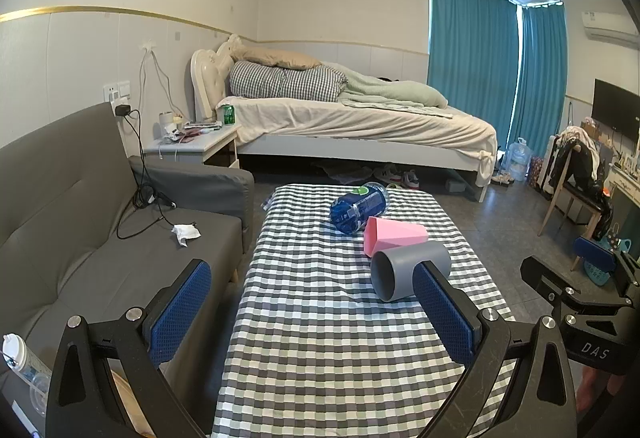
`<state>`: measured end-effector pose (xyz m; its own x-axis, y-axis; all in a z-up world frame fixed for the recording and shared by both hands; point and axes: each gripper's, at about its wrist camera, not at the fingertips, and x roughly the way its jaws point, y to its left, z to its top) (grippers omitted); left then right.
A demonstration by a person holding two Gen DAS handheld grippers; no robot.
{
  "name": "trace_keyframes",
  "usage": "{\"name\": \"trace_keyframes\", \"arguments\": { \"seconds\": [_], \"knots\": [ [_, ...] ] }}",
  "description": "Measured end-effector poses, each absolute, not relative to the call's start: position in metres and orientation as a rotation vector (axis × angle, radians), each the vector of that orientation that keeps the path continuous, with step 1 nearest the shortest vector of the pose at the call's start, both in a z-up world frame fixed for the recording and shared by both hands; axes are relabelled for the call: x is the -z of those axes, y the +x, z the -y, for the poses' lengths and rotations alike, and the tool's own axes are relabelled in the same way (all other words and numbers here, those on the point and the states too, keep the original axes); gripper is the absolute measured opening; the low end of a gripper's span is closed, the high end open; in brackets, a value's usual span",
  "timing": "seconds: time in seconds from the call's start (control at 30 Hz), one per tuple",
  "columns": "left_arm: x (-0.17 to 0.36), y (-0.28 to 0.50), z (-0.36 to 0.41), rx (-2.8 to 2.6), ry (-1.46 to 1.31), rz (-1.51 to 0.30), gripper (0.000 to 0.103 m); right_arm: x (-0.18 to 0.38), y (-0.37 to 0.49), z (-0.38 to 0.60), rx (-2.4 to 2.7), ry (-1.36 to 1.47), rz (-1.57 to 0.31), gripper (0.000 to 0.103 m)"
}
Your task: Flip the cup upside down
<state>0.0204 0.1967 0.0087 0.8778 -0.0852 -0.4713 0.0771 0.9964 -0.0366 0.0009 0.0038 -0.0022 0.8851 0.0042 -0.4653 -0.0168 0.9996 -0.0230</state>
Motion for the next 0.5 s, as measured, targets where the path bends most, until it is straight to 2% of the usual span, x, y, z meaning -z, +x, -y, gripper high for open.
{"name": "trace_keyframes", "arguments": {
  "seconds": [0.5],
  "knots": [
    [-0.0091, 0.0199, -0.1979, 0.085, -0.018, -0.492, 0.103, 0.0038, 0.0016, -0.0042, -0.009, -0.026, -0.486, 0.103]
  ]
}}
